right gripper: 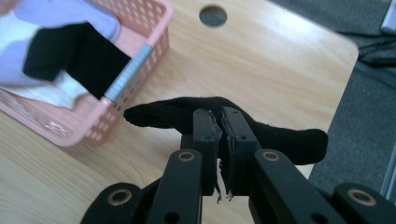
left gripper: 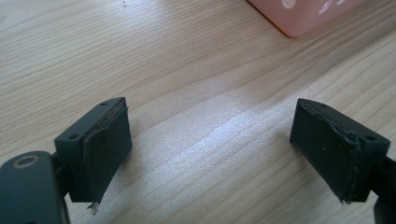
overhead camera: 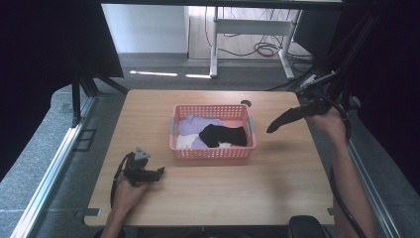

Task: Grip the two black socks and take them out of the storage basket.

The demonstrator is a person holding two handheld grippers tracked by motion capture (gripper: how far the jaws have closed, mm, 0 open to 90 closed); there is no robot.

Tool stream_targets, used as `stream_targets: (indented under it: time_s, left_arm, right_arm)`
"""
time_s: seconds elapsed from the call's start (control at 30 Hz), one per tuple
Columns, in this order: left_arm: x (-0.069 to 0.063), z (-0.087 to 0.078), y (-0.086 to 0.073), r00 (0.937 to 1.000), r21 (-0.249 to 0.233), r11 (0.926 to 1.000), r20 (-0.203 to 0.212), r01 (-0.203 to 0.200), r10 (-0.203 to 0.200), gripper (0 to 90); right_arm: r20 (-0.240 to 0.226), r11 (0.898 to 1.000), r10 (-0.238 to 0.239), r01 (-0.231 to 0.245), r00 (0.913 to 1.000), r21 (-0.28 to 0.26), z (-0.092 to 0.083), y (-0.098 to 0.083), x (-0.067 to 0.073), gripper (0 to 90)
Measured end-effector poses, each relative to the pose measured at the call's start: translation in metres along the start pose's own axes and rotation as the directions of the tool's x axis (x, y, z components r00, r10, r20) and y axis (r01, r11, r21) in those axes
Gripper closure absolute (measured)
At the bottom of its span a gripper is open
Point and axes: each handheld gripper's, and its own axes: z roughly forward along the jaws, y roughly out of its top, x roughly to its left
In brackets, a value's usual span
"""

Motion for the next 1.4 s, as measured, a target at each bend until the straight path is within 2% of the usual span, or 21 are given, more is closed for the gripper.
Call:
stream_targets:
  time_s: [0.07, 0.13, 0.33, 0.63, 0.77, 0.83, 0.93, 1.13, 1.23, 1.4]
  left_arm:
    - [0.0, 0.0, 0.0, 1.0, 0.0, 1.0, 0.0, 0.001, -0.001, 12.2]
    - [0.0, 0.0, 0.0, 1.0, 0.002, 1.0, 0.0, -0.001, 0.001, 12.2]
    - [0.0, 0.0, 0.0, 1.0, -0.002, 1.0, 0.0, 0.001, -0.001, 12.2]
    - [0.0, 0.0, 0.0, 1.0, -0.003, 1.0, 0.0, 0.002, -0.002, 12.2]
    - [0.0, 0.0, 0.0, 1.0, -0.004, 1.0, 0.0, 0.001, -0.001, 12.2]
    - [0.0, 0.0, 0.0, 1.0, -0.004, 1.0, 0.0, 0.001, -0.001, 12.2]
    - [0.0, 0.0, 0.0, 1.0, -0.001, 1.0, 0.0, 0.001, -0.001, 12.2]
    - [0.0, 0.0, 0.0, 1.0, -0.002, 1.0, 0.0, 0.001, -0.001, 12.2]
    - [0.0, 0.0, 0.0, 1.0, -0.003, 1.0, 0.0, 0.001, -0.001, 12.2]
    - [0.0, 0.0, 0.0, 1.0, -0.001, 1.0, 0.0, 0.0, 0.0, 12.2]
  right_arm:
    - [-0.009, 1.0, 0.014, -0.014, 0.9999, 0.024, 0.014, -0.011, -0.002, 85.2]
    - [-0.011, 0.999, 0.016, -0.016, 0.9998, 0.03, 0.017, -0.014, -0.003, 85.1]
    - [-0.031, 0.996, 0.041, -0.038, 0.9987, 0.085, 0.046, -0.039, -0.005, 84.5]
    - [-0.078, 0.987, 0.074, -0.062, 0.9942, 0.146, 0.074, -0.073, -0.003, 81.5]
    - [-0.084, 0.981, 0.073, -0.057, 0.9937, 0.184, 0.087, -0.086, 0.001, 77.2]
    - [-0.09, 0.982, 0.072, -0.055, 0.9933, 0.183, 0.089, -0.089, 0.001, 72.5]
    - [-0.088, 0.985, 0.077, -0.062, 0.9931, 0.16, 0.082, -0.085, 0.0, 65.7]
    - [-0.08, 0.994, 0.053, -0.045, 0.9954, 0.102, 0.065, -0.065, 0.006, 54.3]
    - [-0.075, 0.997, 0.037, -0.031, 0.9965, 0.069, 0.061, -0.052, 0.012, 49.0]
    - [-0.1, 1.0, -0.004, 0.006, 0.995, 0.022, 0.059, -0.025, 0.027, 43.0]
